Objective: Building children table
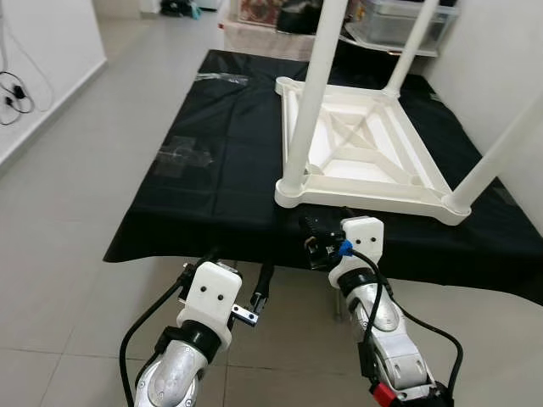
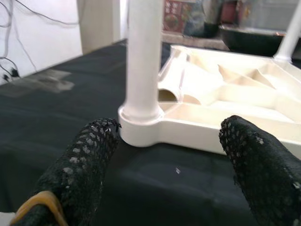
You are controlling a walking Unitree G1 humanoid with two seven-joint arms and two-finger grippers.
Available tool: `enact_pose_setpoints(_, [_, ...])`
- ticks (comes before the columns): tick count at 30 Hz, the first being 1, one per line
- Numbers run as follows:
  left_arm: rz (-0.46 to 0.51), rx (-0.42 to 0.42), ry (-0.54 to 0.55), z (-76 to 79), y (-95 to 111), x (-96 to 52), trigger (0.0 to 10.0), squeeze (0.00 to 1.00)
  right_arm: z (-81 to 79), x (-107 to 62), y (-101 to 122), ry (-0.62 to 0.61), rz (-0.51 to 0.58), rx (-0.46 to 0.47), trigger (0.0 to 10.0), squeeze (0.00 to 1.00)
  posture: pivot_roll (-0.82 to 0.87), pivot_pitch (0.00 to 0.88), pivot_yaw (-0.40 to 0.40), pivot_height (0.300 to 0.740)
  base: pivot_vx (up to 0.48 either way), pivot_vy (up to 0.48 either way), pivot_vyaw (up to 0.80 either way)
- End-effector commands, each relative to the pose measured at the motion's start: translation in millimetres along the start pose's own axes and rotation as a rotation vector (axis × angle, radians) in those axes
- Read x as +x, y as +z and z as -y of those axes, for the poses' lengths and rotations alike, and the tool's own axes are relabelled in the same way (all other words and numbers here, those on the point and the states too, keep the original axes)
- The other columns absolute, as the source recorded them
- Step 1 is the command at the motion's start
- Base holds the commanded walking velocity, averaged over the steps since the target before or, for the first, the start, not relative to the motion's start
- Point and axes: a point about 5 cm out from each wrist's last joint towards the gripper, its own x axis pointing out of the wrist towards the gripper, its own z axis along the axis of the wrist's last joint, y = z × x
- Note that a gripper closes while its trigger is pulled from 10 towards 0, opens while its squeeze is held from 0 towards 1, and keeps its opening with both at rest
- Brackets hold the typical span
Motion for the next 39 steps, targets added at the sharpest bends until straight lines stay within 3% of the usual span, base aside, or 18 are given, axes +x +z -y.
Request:
enact_pose_setpoints(1, [-0.047,-0.026,0.010,-0.8,-8,-1.4,10.0,0.00,-2.8,-3.5,-4,0.013,-0.029,-0.008,10.0,0.00,0.07,0.064,-0.096,0.740,0.000,0.000,-0.78])
enact_pose_setpoints(5, [-0.058,-0.035,0.015,-2.2,-10,-1.5,10.0,0.00,-4.3,-4.4,-4,0.013,-0.030,-0.017,10.0,0.00,0.07,0.058,-0.091,0.740,0.000,0.394,-0.76])
enact_pose_setpoints(13, [-0.066,-0.031,0.008,-1.7,-12,-2.0,10.0,0.00,-6.3,-5.2,-6,0.013,-0.049,-0.030,10.0,0.00,0.07,0.051,-0.089,0.740,0.000,0.443,0.00])
enact_pose_setpoints(39, [-0.106,-0.063,0.068,-9.0,-17,-1.8,10.0,0.00,-13.4,-4.0,-14,0.073,-0.134,0.002,10.0,0.00,0.07,0.069,-0.087,0.740,0.000,-0.010,0.00])
